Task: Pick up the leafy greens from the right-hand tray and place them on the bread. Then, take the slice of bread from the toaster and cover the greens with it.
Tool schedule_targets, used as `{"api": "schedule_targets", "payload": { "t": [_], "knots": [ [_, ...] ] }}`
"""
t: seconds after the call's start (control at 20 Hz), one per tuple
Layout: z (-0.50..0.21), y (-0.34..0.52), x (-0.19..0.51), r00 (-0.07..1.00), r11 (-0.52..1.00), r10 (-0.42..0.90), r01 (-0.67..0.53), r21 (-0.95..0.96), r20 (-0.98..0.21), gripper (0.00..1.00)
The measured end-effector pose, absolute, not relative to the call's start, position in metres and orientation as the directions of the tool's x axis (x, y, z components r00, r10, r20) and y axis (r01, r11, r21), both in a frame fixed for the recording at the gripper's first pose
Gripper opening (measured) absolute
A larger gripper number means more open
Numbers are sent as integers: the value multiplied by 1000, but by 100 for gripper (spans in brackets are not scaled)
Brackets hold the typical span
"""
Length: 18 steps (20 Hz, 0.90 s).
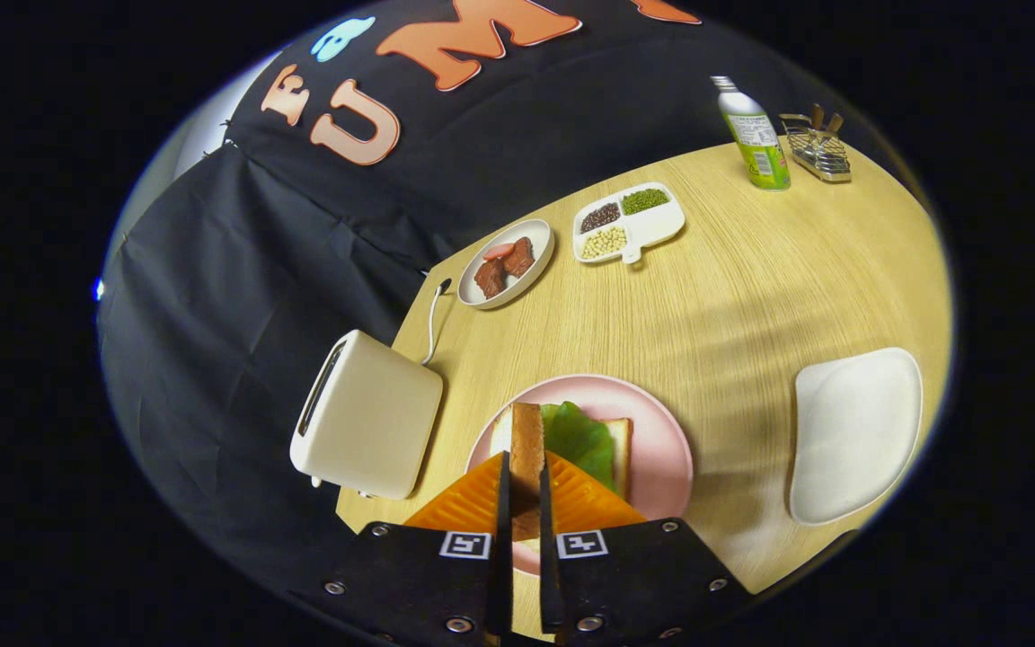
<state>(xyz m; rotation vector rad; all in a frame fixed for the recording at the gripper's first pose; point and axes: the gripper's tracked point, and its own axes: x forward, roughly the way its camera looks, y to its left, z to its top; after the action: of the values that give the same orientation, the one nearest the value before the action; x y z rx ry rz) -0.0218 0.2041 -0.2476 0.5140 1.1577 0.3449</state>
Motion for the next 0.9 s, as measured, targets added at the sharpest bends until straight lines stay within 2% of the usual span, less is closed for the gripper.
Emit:
{"api": "schedule_targets", "payload": {
  "t": [0.25,0.6,0.75,0.9],
  "knots": [
    [-257,198,-27,386,872,473,-77,483,-792,18],
    [-260,182,-30,423,909,415,-156,387,-806,42],
    [-256,182,-31,432,906,424,-190,379,-796,42],
    [-246,180,-26,461,901,432,-189,390,-775,50]
  ]
}}
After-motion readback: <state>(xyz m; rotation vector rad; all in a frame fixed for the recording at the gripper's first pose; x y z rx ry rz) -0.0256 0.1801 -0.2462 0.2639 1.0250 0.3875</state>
